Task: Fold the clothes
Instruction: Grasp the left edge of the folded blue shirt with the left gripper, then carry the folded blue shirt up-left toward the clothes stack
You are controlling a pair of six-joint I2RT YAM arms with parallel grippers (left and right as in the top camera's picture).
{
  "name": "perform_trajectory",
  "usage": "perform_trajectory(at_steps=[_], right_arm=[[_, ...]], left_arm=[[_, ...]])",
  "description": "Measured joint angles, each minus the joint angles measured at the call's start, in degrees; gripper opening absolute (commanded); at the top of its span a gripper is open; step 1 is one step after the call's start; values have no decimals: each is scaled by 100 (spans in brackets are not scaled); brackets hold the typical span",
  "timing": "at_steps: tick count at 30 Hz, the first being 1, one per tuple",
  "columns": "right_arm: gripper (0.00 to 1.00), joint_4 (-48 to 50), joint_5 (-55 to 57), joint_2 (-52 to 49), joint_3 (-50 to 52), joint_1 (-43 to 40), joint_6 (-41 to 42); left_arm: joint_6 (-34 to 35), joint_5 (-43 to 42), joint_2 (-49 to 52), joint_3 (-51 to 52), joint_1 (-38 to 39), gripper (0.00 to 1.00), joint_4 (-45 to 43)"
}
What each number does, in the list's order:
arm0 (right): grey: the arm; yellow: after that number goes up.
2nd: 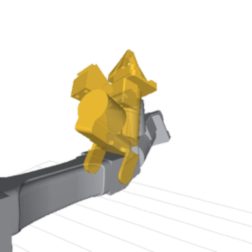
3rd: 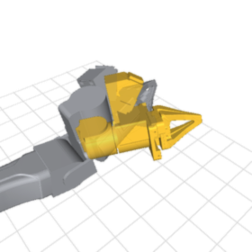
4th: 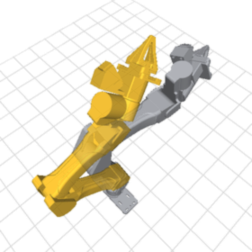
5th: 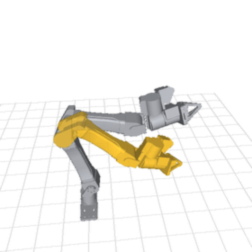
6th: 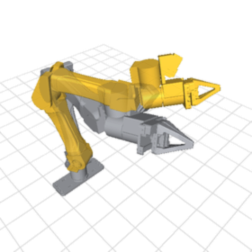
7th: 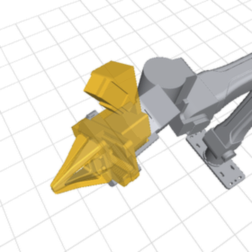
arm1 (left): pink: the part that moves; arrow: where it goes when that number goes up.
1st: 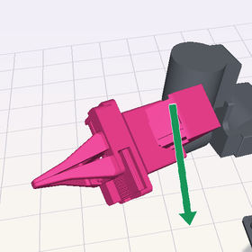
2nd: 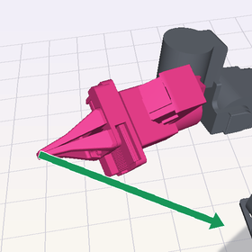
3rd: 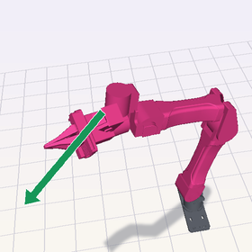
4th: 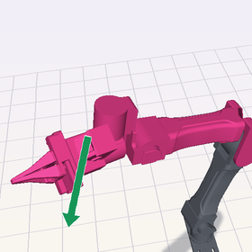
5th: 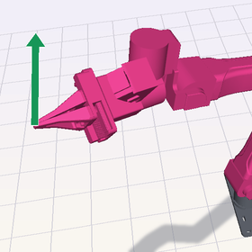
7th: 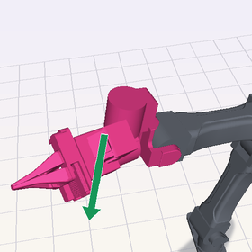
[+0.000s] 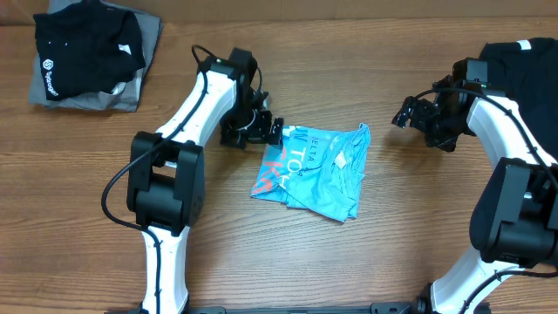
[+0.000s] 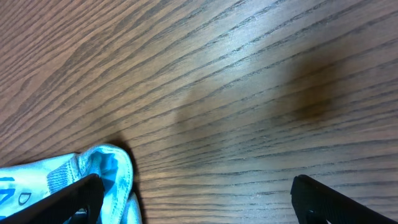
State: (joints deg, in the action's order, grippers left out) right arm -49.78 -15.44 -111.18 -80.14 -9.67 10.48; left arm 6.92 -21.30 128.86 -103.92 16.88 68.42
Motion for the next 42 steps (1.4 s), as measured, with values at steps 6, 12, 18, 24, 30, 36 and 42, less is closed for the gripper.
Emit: perform_trajectory(at_steps=[6, 12, 18, 24, 30, 36, 42], right_arm=[[100, -22, 0, 0, 0, 0, -2], [100, -13, 0, 0, 0, 2, 0], [100, 2, 0, 0, 0, 2, 0], [100, 9, 0, 0, 0, 0, 0], [100, -7, 0, 0, 0, 0, 0], [100, -4, 0, 0, 0, 2, 0], [100, -11, 0, 0, 0, 0, 0]], left_arm=[[-155, -470, 0, 413, 0, 100, -240], [-286, -1014, -81, 844, 0, 90, -494], [-341, -1248, -184, 1248, 31, 36, -1086], [-389, -1305, -133, 1394, 114, 8, -1690], [-391, -1091, -133, 1296, 98, 4, -1799], [-549, 15, -105, 706, -249, 4, -1650], [-1082, 903, -55, 17, -944, 4, -1805]])
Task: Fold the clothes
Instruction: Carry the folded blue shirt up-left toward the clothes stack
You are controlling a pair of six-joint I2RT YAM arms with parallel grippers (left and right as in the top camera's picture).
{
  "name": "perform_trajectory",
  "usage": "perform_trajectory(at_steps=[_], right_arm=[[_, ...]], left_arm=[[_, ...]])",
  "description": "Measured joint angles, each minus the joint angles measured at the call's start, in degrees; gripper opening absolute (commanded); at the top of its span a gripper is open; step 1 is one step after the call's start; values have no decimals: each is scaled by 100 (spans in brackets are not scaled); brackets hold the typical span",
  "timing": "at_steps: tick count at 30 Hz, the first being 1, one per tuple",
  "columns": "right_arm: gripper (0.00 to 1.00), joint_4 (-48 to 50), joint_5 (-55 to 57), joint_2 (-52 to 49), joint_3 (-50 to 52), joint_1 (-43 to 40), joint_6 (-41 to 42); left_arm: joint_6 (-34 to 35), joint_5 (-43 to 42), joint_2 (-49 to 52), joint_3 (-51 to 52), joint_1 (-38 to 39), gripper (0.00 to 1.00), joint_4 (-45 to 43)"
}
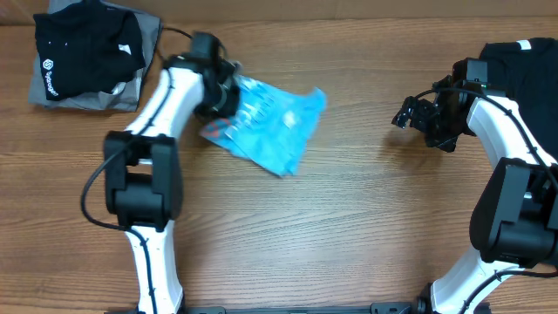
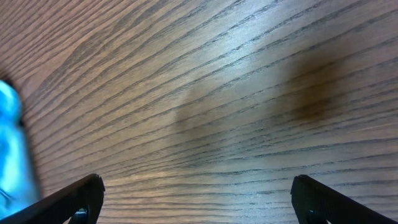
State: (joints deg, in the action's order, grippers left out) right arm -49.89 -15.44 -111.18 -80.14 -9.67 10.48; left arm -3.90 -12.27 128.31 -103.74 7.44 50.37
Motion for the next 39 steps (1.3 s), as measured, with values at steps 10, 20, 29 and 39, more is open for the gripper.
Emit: perform_trajectory(at_steps=[10, 20, 29, 39], right_arm=[[100, -9, 0, 0, 0, 0, -2], [100, -122, 0, 0, 0, 2, 2], [100, -293, 0, 0, 0, 0, 2], [100, -417, 0, 0, 0, 0, 0]], left_arm=[[-885, 1425, 9, -520, -603, 4, -507], [-962, 1779, 55, -1596, -1154, 4, -501], [-717, 1856, 55, -2514, -1360, 4, -400], [-151, 2028, 55, -3053, -1416, 4, -328]])
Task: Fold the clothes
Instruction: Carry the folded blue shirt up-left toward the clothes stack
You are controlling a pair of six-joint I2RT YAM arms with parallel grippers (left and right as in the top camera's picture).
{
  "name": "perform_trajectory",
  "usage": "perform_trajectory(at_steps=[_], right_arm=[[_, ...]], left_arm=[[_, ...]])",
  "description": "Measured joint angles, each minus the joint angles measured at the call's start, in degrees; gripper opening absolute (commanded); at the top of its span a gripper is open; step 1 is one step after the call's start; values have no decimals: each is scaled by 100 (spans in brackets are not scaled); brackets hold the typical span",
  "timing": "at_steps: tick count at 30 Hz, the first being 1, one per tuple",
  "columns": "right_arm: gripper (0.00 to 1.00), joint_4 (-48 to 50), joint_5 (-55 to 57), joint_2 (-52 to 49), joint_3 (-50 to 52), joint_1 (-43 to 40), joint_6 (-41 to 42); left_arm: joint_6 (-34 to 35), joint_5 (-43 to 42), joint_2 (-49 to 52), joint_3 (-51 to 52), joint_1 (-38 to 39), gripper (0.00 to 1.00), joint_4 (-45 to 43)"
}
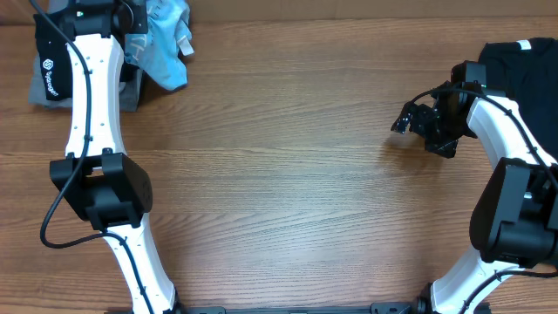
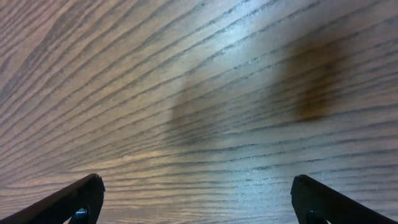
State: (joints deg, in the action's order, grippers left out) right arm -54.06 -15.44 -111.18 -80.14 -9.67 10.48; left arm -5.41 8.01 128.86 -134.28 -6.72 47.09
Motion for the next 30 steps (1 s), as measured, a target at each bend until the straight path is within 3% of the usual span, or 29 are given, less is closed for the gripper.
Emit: perform_trajectory(at_steps=[19, 30], right_arm=[[100, -48, 0, 0, 0, 0, 131], [100, -118, 0, 0, 0, 2, 151]], left_arm=[[315, -249, 83, -13, -1521, 4, 236], [398, -350, 647, -13, -1694, 4, -796]])
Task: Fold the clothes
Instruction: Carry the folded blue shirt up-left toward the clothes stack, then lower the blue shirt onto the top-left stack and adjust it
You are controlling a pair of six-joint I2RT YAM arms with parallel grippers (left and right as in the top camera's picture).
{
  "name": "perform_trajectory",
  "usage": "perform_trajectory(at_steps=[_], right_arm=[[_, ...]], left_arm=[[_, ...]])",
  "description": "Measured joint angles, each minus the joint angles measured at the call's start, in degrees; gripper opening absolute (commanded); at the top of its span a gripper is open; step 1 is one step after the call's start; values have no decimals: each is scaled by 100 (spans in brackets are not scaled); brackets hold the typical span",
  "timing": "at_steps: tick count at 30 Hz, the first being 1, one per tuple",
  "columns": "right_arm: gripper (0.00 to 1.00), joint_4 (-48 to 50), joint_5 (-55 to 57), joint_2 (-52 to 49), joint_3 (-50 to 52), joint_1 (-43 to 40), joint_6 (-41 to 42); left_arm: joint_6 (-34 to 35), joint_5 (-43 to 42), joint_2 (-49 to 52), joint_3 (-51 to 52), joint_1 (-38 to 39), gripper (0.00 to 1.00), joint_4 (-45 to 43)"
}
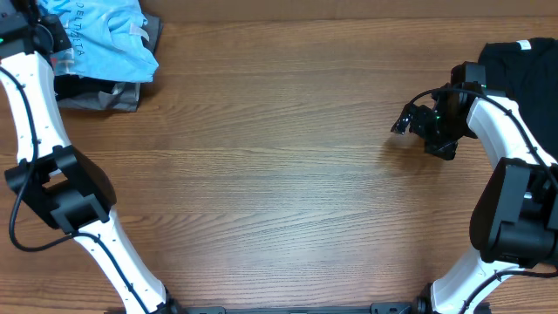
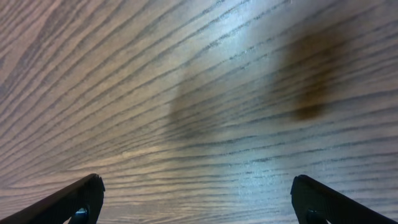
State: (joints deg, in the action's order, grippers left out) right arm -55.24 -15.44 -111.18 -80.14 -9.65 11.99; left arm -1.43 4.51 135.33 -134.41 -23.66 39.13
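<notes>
A light blue printed shirt (image 1: 109, 39) lies crumpled on top of the stack of folded dark and grey clothes (image 1: 98, 94) in the far left corner. My left gripper (image 1: 51, 37) is at the shirt's left edge, by the frame corner, and its fingers are hidden. My right gripper (image 1: 403, 120) hangs open over bare wood at the right. In the right wrist view, the right gripper (image 2: 198, 202) has only tabletop between its two dark fingertips (image 2: 81, 199).
A black garment (image 1: 523, 61) lies at the far right edge behind the right arm. The wooden table (image 1: 279, 183) stretches between the two arms. The left arm runs along the left edge of the table.
My left gripper moved from above the stack's right side to the far left corner. The blue shirt went with it and now rests on the stack. The right arm barely shifted.
The blue shirt lay folded at the table's middle with my left gripper at its left edge. Then the shirt hung from that gripper nearer the stack, then at the stack's right side. Now it lies on the stack. The right gripper stayed open at the right throughout.
</notes>
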Motion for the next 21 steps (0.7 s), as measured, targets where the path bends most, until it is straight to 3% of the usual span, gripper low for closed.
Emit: perform_trajectory(at_steps=[5, 13, 15, 18, 21], right_arm=[[100, -168, 0, 0, 2, -2, 2], [100, -269, 0, 0, 2, -2, 0], [100, -264, 0, 0, 2, -2, 2], [100, -260, 0, 0, 2, -2, 0], [100, -260, 0, 0, 0, -2, 2]], left_arm=[[44, 4, 452, 0, -15, 4, -546], [409, 566, 656, 0, -170, 5, -713], [446, 704, 656, 0, -245, 18, -769], [459, 866, 656, 0, -393, 59, -772], [494, 990, 656, 0, -511, 90, -804]])
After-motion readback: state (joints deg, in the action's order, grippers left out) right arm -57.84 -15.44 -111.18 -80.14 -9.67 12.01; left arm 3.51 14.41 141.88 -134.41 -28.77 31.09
